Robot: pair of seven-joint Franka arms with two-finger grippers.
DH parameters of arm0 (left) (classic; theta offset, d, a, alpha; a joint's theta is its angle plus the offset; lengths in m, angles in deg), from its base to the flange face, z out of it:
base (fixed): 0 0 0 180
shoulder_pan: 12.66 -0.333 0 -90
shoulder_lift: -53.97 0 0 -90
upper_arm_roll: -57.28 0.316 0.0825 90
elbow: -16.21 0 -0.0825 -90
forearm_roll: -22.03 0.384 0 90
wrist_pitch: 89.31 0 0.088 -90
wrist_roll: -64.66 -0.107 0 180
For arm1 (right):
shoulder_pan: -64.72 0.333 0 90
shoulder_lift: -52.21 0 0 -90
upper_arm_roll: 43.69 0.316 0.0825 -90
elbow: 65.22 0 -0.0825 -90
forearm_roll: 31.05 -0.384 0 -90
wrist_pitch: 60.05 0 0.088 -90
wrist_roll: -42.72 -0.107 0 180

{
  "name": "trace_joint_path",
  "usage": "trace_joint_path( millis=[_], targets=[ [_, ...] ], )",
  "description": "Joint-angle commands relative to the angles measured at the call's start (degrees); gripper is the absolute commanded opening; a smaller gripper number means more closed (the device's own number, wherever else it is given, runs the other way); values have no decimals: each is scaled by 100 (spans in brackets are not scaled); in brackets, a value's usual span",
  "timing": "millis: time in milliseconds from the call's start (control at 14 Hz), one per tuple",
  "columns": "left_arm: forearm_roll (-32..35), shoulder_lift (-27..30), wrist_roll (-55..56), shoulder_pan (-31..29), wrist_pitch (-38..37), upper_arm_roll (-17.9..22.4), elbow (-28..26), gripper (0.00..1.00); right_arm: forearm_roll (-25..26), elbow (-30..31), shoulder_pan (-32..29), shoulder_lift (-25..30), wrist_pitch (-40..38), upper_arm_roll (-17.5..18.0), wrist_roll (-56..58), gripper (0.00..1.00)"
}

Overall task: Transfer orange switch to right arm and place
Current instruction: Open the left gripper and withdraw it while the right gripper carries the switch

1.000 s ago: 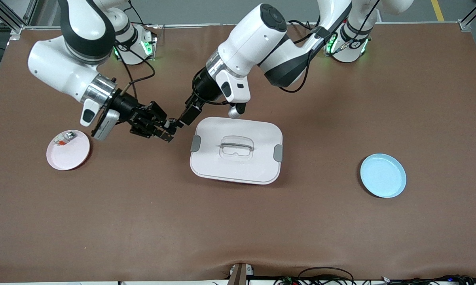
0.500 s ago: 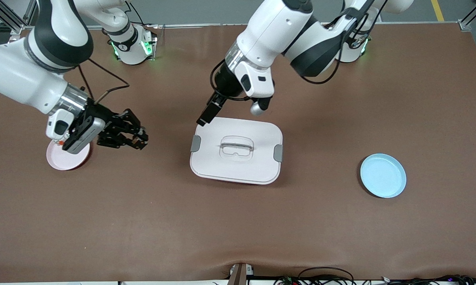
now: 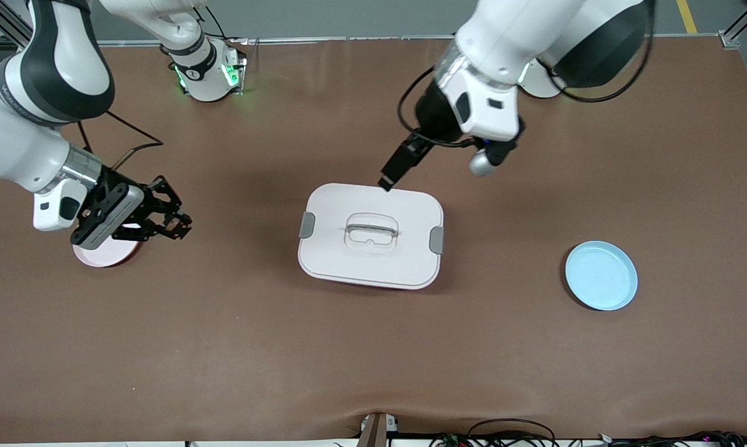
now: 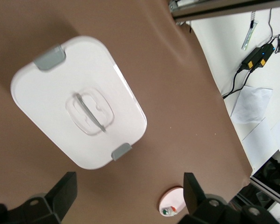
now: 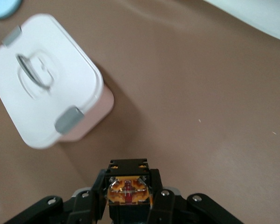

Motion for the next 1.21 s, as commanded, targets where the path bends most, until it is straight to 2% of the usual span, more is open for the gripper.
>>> trace_joint_path(
  millis=[0, 214, 500, 1000, 1143],
  targets=[
    [133, 334, -862, -335, -650, -9, -56, 100, 425, -120, -233, -50, -213, 70, 548, 0],
    [151, 607, -2180, -721, -1327, 9, -65, 100, 759, 3, -417, -77, -213, 70, 1181, 0],
    [325, 704, -3841, -1354, -2066, 0, -65, 100, 1313, 126, -663, -77, -178, 70, 2095, 0],
    [564, 845, -6242, -2418, -2533, 18, -83, 100, 1893, 495, -1244, -77, 226, 70, 3861, 0],
    [922, 845, -6708, -2577, -2586, 9, -92, 100, 2035, 644, -1270, -77, 427, 70, 4162, 0]
  ],
)
